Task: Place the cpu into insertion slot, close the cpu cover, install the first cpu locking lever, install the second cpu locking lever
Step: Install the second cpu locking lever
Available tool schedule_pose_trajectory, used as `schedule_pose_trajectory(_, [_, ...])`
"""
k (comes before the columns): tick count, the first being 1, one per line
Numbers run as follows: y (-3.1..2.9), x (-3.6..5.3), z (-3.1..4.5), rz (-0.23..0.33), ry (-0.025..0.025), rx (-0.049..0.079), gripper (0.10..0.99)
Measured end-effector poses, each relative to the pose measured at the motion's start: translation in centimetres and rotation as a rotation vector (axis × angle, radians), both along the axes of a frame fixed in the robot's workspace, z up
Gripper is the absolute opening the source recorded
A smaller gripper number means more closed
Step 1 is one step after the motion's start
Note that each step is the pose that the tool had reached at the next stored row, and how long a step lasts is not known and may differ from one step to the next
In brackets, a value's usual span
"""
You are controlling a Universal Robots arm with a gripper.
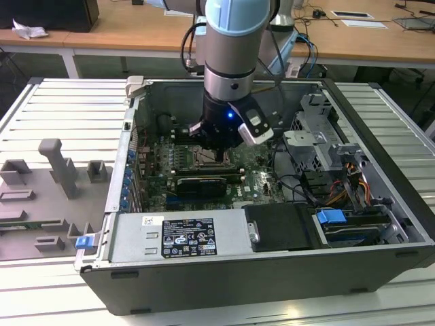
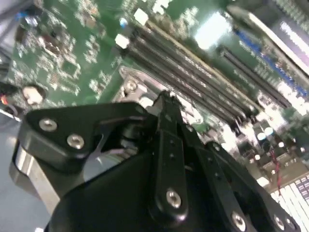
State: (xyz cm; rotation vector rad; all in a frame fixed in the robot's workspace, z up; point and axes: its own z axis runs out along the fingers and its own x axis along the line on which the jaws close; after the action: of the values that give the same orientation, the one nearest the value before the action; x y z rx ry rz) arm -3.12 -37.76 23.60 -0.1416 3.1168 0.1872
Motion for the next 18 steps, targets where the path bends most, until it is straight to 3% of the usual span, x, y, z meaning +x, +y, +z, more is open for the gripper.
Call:
schedule_pose_trajectory(1, [-0.01,-1.03,-0.01,0.000,0.0002,0.018,0.106])
schedule_pose_trajectory(3, [0.00,-2.53,-0.39,0.000,-0.0002,0.027,0.106])
schedule_pose_trajectory(5, [-0.23,-2.76,-0.85,0.000,0.0002,0.026,0.106])
schedule_pose_trajectory(8, [-0.91,-2.77,-0.87,0.000,0.0000,0.026,0.106])
schedule_pose_trajectory(13, [-1.14,-3.83,-1.07,0.000,0.0001,0.050,0.106])
schedule_pose_trajectory(18, [-1.37,-4.27,-1.64,-0.001,0.0001,0.060,0.106])
